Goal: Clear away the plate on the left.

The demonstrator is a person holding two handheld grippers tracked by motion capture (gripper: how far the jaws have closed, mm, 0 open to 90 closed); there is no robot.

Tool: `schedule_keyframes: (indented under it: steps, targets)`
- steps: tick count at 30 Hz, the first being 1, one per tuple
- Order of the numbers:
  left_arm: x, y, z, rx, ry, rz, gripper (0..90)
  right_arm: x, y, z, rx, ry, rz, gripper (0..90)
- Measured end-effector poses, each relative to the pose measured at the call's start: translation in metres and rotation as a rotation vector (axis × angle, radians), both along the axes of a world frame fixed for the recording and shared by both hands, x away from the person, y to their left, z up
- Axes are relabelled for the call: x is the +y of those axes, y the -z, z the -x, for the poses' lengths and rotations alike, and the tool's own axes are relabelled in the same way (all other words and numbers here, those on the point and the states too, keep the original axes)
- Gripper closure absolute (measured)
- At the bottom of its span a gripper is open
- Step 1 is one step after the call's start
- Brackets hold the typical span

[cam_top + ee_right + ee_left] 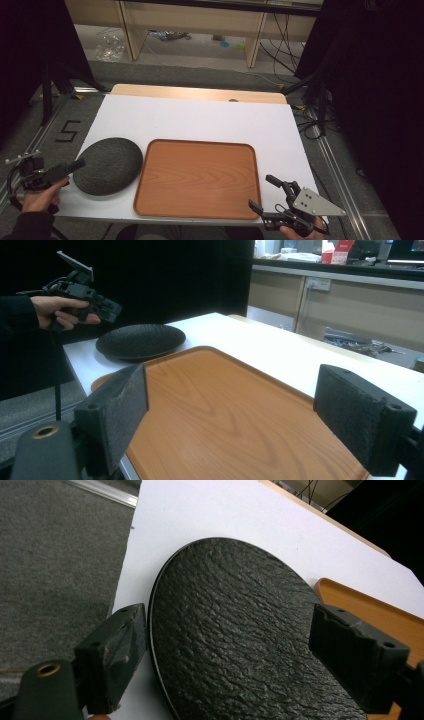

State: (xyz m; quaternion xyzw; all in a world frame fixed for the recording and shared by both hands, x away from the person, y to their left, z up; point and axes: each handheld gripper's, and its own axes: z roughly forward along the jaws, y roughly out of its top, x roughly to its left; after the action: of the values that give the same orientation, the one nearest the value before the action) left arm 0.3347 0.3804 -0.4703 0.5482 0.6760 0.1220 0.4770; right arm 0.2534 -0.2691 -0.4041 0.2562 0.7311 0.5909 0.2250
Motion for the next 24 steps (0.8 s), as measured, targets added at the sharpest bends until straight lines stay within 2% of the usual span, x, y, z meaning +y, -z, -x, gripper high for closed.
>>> schedule_keyframes:
  steps: [2, 6, 7, 8, 9, 13, 14, 17, 19, 21, 24]
  targets:
    - [0.001, 0.003, -0.001, -0.005, 0.005, 0.019, 15.5, 0.0, 0.0, 0.0, 0.003, 0.001, -0.001, 15.6]
    - [0.003, 0.006, -0.002, 0.017, 0.004, 0.041, 15.7, 0.0, 0.0, 0.0, 0.002, 0.0, -0.001, 15.6]
    - [0.003, 0.007, -0.002, 0.018, 0.008, 0.047, 15.8, 0.001, 0.0, 0.001, 0.027, -0.002, -0.004, 15.6]
    - [0.002, 0.007, -0.002, 0.021, 0.005, 0.069, 15.8, 0.001, 0.0, 0.001, 0.027, -0.002, -0.004, 15.6]
    - [0.003, 0.008, -0.002, 0.026, 0.016, 0.068, 15.9, 0.001, 0.0, 0.0, 0.009, -0.008, -0.002, 15.6]
    - [0.003, 0.01, -0.003, 0.035, 0.017, 0.07, 15.9, 0.001, 0.0, 0.0, 0.017, -0.012, 0.002, 15.6]
    - [0.004, 0.011, -0.003, 0.043, 0.028, 0.06, 15.9, 0.001, 0.0, 0.0, 0.017, -0.021, -0.002, 15.6]
    - [0.003, 0.011, -0.004, 0.042, 0.011, 0.094, 15.9, 0.001, 0.0, 0.0, 0.011, -0.008, 0.002, 15.6]
    - [0.003, 0.012, -0.004, 0.046, 0.017, 0.097, 15.9, 0.001, 0.0, 0.0, 0.015, -0.016, -0.001, 15.6]
    - [0.004, 0.013, -0.004, 0.061, 0.033, 0.082, 16.0, 0.001, 0.0, 0.0, 0.015, -0.015, -0.002, 15.6]
    - [0.003, 0.016, -0.005, 0.065, 0.018, 0.118, 16.0, 0.001, 0.0, 0.0, 0.017, -0.019, -0.002, 15.6]
